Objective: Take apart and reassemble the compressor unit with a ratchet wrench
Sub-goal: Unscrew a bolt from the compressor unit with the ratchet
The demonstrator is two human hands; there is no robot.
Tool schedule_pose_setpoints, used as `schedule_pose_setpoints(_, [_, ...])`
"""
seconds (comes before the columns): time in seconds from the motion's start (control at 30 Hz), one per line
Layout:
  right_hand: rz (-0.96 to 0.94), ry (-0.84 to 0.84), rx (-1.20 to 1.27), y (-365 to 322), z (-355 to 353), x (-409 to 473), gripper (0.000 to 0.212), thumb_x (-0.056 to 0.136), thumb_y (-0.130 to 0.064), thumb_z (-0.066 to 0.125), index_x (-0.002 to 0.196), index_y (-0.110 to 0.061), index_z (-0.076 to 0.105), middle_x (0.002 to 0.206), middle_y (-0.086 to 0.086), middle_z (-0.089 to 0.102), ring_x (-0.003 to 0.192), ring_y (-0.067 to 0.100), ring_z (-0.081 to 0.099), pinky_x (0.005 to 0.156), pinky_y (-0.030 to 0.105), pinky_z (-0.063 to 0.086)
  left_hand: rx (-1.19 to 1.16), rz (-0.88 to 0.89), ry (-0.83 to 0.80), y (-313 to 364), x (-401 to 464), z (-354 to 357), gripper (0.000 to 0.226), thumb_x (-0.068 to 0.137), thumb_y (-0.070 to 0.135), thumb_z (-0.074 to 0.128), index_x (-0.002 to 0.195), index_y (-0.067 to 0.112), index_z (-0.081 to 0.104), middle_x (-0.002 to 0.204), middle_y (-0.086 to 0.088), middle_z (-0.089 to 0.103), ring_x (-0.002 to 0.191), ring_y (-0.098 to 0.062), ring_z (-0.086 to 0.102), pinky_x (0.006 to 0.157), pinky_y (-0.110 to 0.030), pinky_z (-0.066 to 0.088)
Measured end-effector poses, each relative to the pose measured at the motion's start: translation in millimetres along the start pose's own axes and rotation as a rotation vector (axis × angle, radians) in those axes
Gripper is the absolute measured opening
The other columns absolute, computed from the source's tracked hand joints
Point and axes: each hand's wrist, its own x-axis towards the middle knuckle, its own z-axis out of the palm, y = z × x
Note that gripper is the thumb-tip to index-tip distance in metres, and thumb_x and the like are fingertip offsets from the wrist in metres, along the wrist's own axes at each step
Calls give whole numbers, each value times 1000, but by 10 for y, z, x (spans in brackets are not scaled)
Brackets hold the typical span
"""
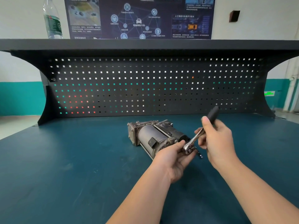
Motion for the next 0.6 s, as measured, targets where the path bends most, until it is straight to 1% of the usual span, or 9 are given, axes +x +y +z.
schedule_pose_setpoints(0.1, [526, 96, 369, 108, -27, 56, 25, 101, -19, 41, 79, -9, 45, 66, 9, 50, 45, 9, 38, 30, 11, 24, 29, 18, 1, -26, 31, 3, 18, 89, 4, 59, 100, -10, 57, 79, -22, 65, 66, -29, 67, 54, -32, 58])
schedule_pose_setpoints(0.17, [694, 130, 484, 165, -45, 45, 25, 101, -15, 34, 77, -10, 40, 69, 9, 46, 51, 9, 35, 30, 8, 22, 41, 27, 4, -42, 46, -1, 20, 89, 5, 60, 102, -10, 57, 77, -22, 66, 58, -28, 68, 55, -32, 58])
schedule_pose_setpoints(0.2, [695, 135, 493, 176, -38, 39, 25, 101, -14, 34, 78, -10, 39, 69, 8, 45, 51, 8, 34, 29, 8, 21, 40, 28, 3, -46, 48, -3, 21, 88, 5, 60, 102, -10, 57, 77, -22, 67, 56, -28, 68, 54, -32, 59])
schedule_pose_setpoints(0.27, [562, 125, 452, 152, -10, 42, 25, 102, -19, 38, 78, -10, 42, 67, 8, 48, 46, 8, 35, 29, 11, 22, 35, 19, 1, -40, 47, -10, 22, 88, 6, 61, 101, -11, 58, 78, -22, 67, 55, -27, 68, 54, -31, 59])
schedule_pose_setpoints(0.37, [81, 10, 142, 10, 19, -11, 21, 99, -26, 47, 82, -15, 50, 62, 5, 59, 35, 7, 40, 33, 18, 31, 38, 11, -5, -6, 35, -21, 16, 86, 7, 64, 90, -8, 62, 71, -18, 67, 54, -25, 68, 50, -29, 58])
schedule_pose_setpoints(0.43, [-214, -106, -100, -61, 36, -105, 13, 97, -28, 50, 85, -23, 55, 60, -2, 62, 36, 6, 45, 39, 18, 39, 41, 14, -17, 6, 21, -32, 18, 86, 7, 64, 95, -9, 63, 74, -17, 68, 56, -24, 69, 55, -30, 59])
schedule_pose_setpoints(0.47, [-295, -141, -153, -77, 46, -147, 11, 96, -28, 51, 87, -26, 56, 61, -3, 62, 38, 5, 47, 42, 18, 41, 46, 19, -18, 5, 22, -39, 22, 87, 6, 63, 101, -10, 63, 79, -18, 68, 57, -24, 69, 59, -32, 59])
schedule_pose_setpoints(0.53, [-287, -105, -169, -67, 59, -170, 13, 96, -30, 50, 85, -27, 55, 62, -1, 62, 38, 4, 48, 41, 18, 41, 58, 27, -12, -4, 29, -39, 24, 88, 4, 60, 106, -12, 60, 82, -20, 67, 58, -24, 69, 62, -33, 59])
schedule_pose_setpoints(0.6, [-60, 24, -63, -10, 51, -96, 20, 98, -29, 47, 82, -18, 52, 64, 4, 60, 34, 8, 45, 35, 19, 36, 59, 26, 4, -12, 38, -26, 17, 88, 3, 60, 99, -11, 60, 78, -21, 67, 59, -26, 68, 55, -32, 59])
